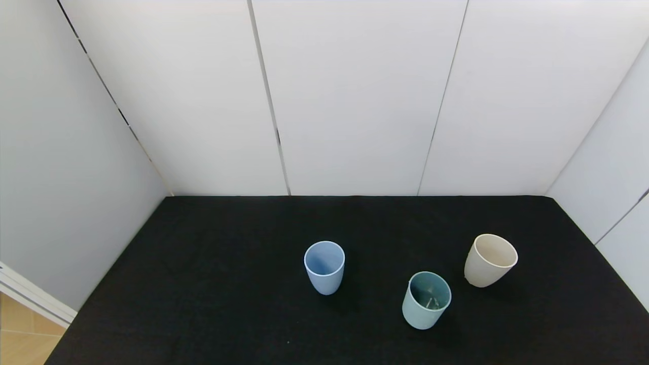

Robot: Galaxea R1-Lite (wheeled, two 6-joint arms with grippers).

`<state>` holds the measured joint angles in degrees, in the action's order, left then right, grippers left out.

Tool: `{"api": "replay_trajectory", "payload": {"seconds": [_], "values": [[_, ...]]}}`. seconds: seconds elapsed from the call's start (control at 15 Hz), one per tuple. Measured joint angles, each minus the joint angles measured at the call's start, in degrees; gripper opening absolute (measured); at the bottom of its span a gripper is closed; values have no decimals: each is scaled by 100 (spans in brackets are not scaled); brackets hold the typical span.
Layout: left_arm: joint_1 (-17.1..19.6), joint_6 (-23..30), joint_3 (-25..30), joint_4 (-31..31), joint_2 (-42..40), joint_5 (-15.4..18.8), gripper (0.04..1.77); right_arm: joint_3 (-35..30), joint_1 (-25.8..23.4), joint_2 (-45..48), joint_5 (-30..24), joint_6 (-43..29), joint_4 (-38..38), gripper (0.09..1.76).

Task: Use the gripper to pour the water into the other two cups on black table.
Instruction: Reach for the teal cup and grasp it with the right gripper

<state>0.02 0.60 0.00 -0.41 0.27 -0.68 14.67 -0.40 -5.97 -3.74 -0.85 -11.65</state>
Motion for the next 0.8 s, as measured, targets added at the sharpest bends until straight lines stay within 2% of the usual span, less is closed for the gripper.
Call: {"api": "replay_trajectory", "payload": {"seconds": [0.27,0.47,0.8], "values": [[0,0,0,0,0,0,172,564,-63,-1428,6,-9,195,171],[0,-2,0,1,0,0,172,972,-72,-2592,-6,-5,816,171],[0,0,0,0,0,2,172,1541,100,-3771,-24,9,997,171]]}}
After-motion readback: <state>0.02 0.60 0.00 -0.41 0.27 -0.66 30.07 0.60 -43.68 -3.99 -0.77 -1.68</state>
